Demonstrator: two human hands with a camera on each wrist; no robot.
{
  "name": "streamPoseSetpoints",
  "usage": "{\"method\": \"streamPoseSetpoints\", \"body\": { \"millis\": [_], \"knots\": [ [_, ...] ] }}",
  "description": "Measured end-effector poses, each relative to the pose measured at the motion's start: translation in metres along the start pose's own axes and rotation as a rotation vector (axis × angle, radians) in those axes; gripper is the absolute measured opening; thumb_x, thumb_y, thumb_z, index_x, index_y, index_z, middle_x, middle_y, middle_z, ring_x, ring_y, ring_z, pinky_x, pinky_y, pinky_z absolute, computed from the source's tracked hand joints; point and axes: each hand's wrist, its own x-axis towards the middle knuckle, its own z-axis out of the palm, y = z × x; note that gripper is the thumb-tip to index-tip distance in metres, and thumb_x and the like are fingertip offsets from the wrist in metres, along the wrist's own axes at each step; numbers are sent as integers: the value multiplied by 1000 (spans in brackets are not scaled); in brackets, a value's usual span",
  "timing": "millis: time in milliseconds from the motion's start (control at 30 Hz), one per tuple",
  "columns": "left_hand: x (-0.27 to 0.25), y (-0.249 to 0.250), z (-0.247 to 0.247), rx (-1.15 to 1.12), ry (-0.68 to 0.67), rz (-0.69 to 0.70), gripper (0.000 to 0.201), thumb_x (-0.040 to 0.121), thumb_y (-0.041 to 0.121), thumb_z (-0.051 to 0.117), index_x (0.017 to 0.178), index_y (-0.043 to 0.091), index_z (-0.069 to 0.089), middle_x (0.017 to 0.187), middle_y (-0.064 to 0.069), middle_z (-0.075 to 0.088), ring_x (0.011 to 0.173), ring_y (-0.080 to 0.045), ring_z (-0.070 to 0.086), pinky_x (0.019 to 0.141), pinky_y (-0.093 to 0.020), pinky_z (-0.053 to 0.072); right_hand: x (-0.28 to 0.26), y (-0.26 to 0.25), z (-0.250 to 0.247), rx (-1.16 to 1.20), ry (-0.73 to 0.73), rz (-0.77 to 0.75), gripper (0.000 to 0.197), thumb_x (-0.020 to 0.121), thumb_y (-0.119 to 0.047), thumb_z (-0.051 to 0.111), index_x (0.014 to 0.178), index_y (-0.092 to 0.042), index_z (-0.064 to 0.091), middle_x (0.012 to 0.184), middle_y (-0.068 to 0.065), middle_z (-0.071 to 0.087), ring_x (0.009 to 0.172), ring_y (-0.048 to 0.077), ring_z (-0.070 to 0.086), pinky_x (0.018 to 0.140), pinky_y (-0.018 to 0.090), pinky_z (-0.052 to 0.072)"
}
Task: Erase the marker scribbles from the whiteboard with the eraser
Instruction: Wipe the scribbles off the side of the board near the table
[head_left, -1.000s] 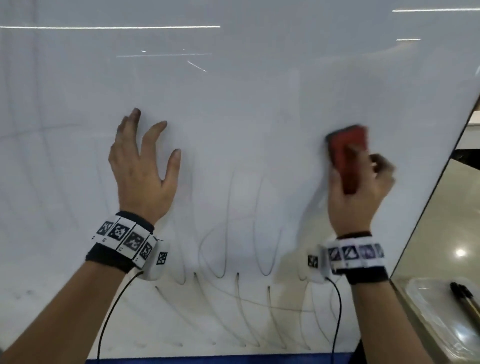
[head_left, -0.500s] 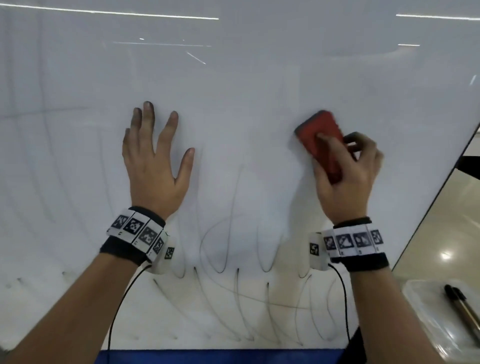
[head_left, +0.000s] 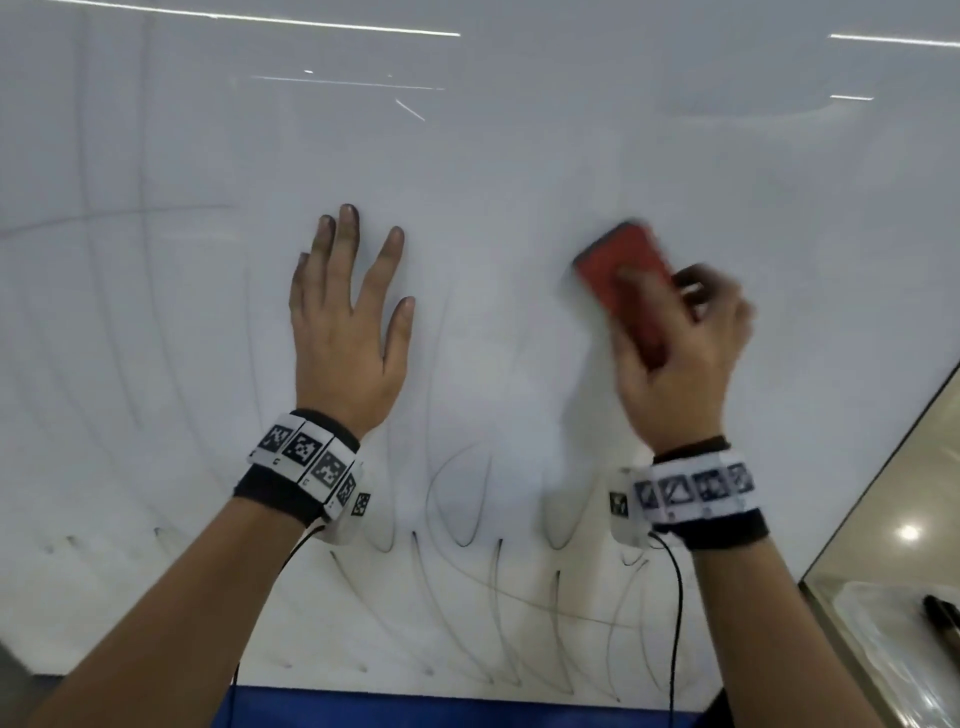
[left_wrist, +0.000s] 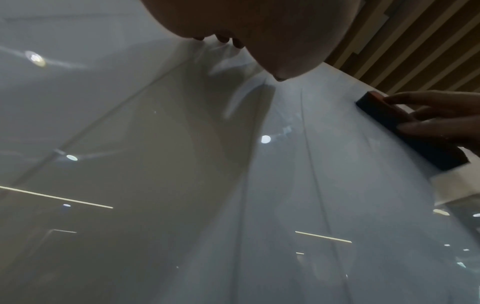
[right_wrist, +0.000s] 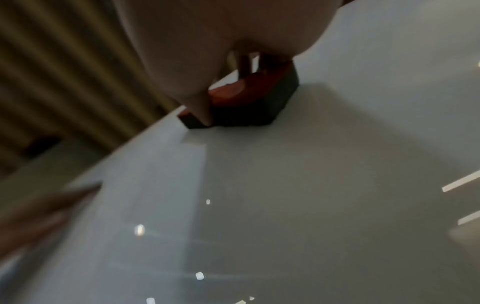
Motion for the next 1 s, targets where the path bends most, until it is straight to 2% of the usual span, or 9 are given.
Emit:
{"method": "streamPoseSetpoints", "body": {
  "millis": [67,133,267,367,433,567,667,867,1000],
  "knots": [
    [-1,1,0,-30,-5,-11,51,108,29,43,157,21,33,168,-13,19,157,-31,14,127,-49,15,19,-4,4,40,134,183,42,88,-23,72,129,-26,67,123,18,52,105,36,51,99,44,40],
    [-1,1,0,-56,-19,-18,51,108,30,39,158,22,33,168,-13,18,157,-30,13,127,-50,14,-6,-19,20,20,129,173,42,87,-21,72,128,-26,65,124,21,53,106,39,52,97,43,38],
    [-1,-4,-2,-46,-39,9,50,109,34,33,158,22,33,168,-13,18,157,-30,14,126,-52,17,-137,-38,46,-5,-379,-372,41,80,-19,64,118,-36,66,130,9,48,110,33,48,84,44,47],
    [-1,-9,-5,-53,-68,32,50,109,35,30,158,24,33,168,-11,18,157,-30,14,125,-55,19,-149,-34,46,-39,-535,-514,43,80,-19,64,117,-41,65,128,4,46,107,29,47,76,41,50],
    [-2,-11,-7,-53,-76,46,49,109,34,31,157,24,33,168,-11,18,157,-29,14,124,-54,21,-105,-37,42,-20,-418,-433,41,80,-17,73,116,-37,68,128,8,50,105,32,50,79,40,43],
    [-4,-11,-9,-77,-71,53,49,109,32,33,157,22,35,168,-12,19,157,-29,14,125,-53,20,12,-29,21,5,46,-4,43,84,-23,71,126,-28,70,124,17,56,104,36,54,95,42,37],
    [-4,-9,-11,-75,-70,50,48,109,29,36,157,21,36,167,-13,20,157,-29,14,126,-50,18,34,-33,20,44,222,207,42,88,-25,70,130,-28,67,125,16,54,106,35,52,100,39,39],
    [-3,-11,-15,-35,-90,73,50,107,18,39,156,21,36,167,-13,22,156,-30,18,127,-46,18,-141,-48,53,-85,-344,-335,60,70,-15,84,120,-40,61,130,6,48,109,34,48,84,43,41],
    [-1,-14,-20,-43,-121,77,55,103,11,43,156,24,37,167,-10,23,155,-28,20,124,-44,21,-104,-56,48,-72,-389,-379,48,73,-17,84,116,-36,71,127,8,51,105,33,50,80,41,42]
  ]
}}
